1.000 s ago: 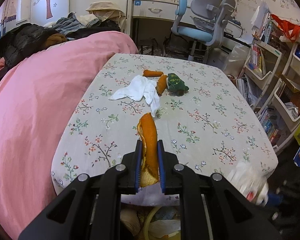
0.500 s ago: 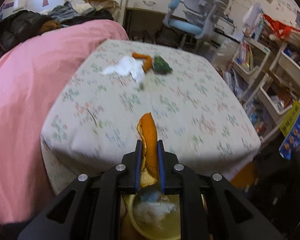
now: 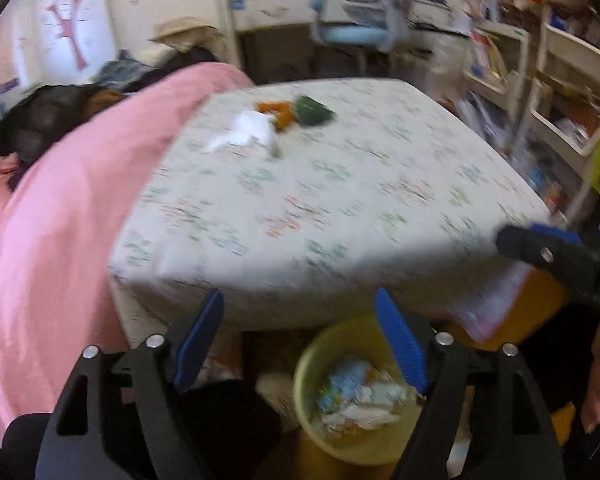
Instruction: Collect trash
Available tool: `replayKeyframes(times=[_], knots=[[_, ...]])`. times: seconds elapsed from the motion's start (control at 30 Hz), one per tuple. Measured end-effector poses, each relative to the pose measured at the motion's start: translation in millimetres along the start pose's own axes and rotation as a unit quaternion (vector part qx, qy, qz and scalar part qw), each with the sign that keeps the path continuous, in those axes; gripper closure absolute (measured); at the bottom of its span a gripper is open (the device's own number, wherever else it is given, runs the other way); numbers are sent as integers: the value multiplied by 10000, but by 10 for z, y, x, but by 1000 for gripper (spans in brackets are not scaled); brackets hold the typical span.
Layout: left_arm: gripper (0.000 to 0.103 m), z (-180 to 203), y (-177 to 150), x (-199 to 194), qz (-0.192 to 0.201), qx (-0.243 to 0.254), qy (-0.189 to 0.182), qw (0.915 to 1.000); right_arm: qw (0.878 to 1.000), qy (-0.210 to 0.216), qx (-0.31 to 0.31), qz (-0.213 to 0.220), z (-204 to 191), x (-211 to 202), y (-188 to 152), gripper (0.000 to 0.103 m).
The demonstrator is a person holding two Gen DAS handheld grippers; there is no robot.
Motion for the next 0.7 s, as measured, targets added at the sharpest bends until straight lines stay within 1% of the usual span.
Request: replayKeyframes(times=[0.07, 0.2, 0.33, 0.47, 0.7], knots=[[25, -144, 64, 13, 70, -247, 166, 9995, 10000, -22, -37, -18, -11, 29, 16, 28], [20, -390, 90, -16, 199, -791, 360, 9960, 9998, -56, -205, -12, -75, 53, -10, 28], [18, -561, 70, -35, 204, -1252, 397, 9911, 9995, -95, -290, -1, -113, 80, -22, 27], [18, -623, 27, -24, 144, -1444, 385, 9887, 9995, -112, -294, 9, -113, 89, -27, 27], [17, -644, 20, -6, 103, -1505, 382, 9878, 9992, -129, -376, 39, -143, 84, -28, 27]])
Point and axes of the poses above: each gripper's, at about its wrist camera, not at the fingertips, and x roughly the way its jaws point, z to its right, y to its top, the point moved 9 cm from there along x, roughly the way its jaws point, and after that the axes turned 3 degrees about -z, right-handed, at the moved point
